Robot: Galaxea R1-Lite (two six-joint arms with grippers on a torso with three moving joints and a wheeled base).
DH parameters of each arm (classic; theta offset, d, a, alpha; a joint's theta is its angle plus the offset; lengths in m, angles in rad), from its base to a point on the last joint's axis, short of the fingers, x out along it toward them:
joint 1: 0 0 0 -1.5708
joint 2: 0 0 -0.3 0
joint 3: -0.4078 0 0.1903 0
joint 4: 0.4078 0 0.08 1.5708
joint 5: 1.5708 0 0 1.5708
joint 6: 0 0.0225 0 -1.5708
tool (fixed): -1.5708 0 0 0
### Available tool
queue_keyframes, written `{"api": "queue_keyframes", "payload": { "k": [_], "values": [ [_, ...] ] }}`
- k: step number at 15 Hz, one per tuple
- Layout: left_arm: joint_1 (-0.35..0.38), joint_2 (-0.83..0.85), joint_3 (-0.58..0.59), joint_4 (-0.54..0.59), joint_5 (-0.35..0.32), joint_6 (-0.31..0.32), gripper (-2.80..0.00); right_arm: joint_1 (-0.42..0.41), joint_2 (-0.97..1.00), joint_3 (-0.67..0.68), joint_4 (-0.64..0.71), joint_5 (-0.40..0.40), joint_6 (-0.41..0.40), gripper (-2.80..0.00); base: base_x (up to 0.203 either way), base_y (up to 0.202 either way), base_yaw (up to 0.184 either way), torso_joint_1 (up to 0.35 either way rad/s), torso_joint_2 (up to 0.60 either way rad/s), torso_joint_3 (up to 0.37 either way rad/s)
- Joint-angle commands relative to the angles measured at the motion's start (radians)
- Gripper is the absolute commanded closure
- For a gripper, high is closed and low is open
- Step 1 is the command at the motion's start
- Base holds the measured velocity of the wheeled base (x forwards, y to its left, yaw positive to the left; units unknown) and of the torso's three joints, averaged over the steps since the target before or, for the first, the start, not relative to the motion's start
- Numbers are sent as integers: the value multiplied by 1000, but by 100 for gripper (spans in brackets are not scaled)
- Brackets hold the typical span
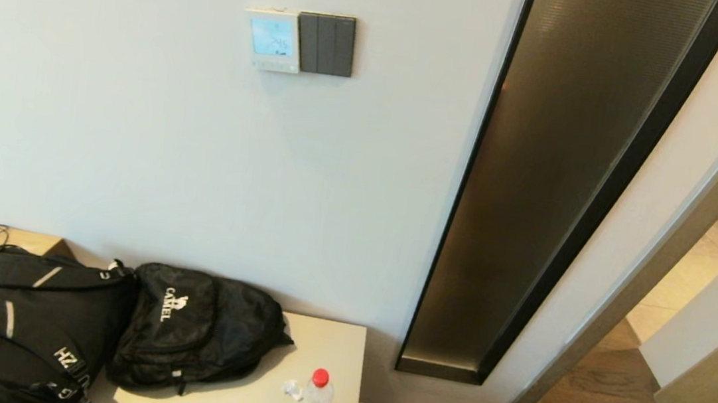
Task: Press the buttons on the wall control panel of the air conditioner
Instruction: Turn off the central air conditioner
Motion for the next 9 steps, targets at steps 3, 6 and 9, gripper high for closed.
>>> {"api": "queue_keyframes", "payload": {
  "k": [3, 6, 9],
  "values": [
    [0, 4, 3, 0, 0, -1, 0, 0, 1, 0, 0, 0, 0, 0, 0, 0, 0, 0, 0, 0],
    [0, 4, 3, 0, 0, -1, 0, 1, 1, 0, 0, 0, 0, 0, 0, 0, 0, 0, 0, 0],
    [0, 4, 3, 0, 0, -4, 0, 0, 1, 0, 0, 0, 0, 0, 0, 0, 0, 0, 0, 0]
  ]
}}
